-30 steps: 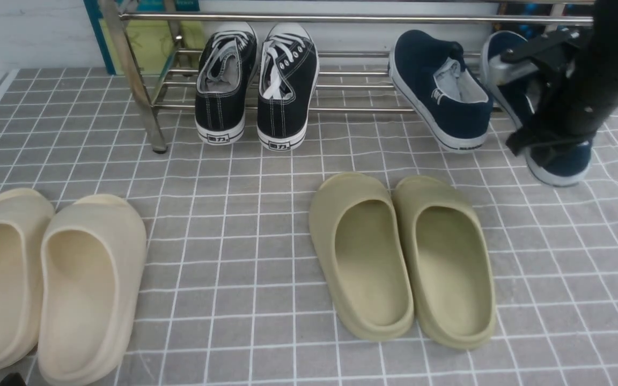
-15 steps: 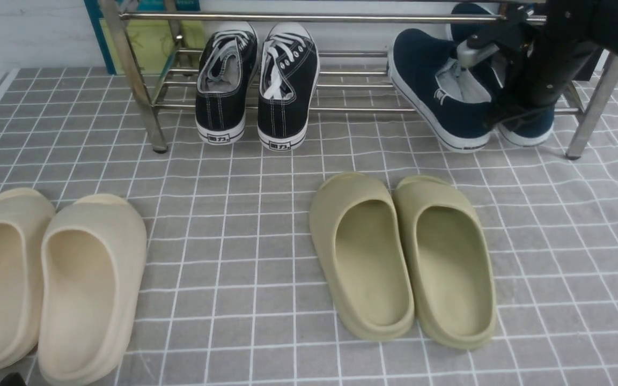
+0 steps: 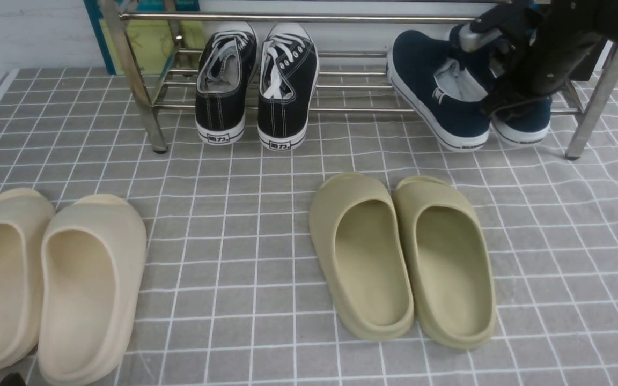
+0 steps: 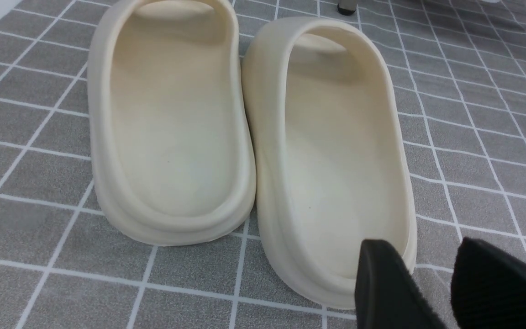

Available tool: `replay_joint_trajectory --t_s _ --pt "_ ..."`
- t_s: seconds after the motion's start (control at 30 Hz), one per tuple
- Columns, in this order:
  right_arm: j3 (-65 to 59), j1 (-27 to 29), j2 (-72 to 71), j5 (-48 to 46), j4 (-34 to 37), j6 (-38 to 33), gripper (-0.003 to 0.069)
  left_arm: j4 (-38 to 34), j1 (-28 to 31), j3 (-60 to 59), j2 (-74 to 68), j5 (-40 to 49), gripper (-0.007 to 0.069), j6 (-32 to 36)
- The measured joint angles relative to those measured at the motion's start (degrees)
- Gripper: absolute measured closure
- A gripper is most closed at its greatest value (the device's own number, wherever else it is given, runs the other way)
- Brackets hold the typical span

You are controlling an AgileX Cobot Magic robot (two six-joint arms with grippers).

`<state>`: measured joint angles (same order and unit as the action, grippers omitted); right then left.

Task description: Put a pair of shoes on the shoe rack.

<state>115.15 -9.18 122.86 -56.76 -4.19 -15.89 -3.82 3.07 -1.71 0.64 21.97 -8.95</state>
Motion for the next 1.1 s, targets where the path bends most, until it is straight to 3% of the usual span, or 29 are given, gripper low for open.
replay_joint_trajectory --t_s 0.13,0.23,0.37,0.6,0.67,0.73,1.1 --pt "0.0 0.0 -2.7 -4.6 0.8 2.5 0.0230 0.0 0.0 0.0 0.0 0.0 0.0386 0.0" --pt "0.0 0.0 -6.2 -10.9 0.9 4.1 0.0244 0.0 0.0 0.0 0.0 0.0 0.0386 0.0" --pt "-0.7 0.0 -12.1 -13.9 1.2 6.0 0.0322 0.0 0.0 0.0 0.0 0.0 0.0386 0.0" --pt "-14.1 0.0 -30.1 -14.0 6.5 7.0 0.0566 0.0 0.0 0.0 0.0 0.0 0.0386 0.0" --pt "-22.8 0.0 -39.0 -10.0 7.3 7.1 0.0637 0.0 0.0 0.0 0.0 0.0 0.0386 0.0" --pt "-30.5 0.0 -45.8 -4.7 7.4 7.1 0.0662 0.0 0.0 0.0 0.0 0.0 0.0386 0.0" --pt "-57.4 0.0 -73.0 9.9 7.2 7.3 0.0662 0.0 0.0 0.0 0.0 0.0 0.0386 0.0"
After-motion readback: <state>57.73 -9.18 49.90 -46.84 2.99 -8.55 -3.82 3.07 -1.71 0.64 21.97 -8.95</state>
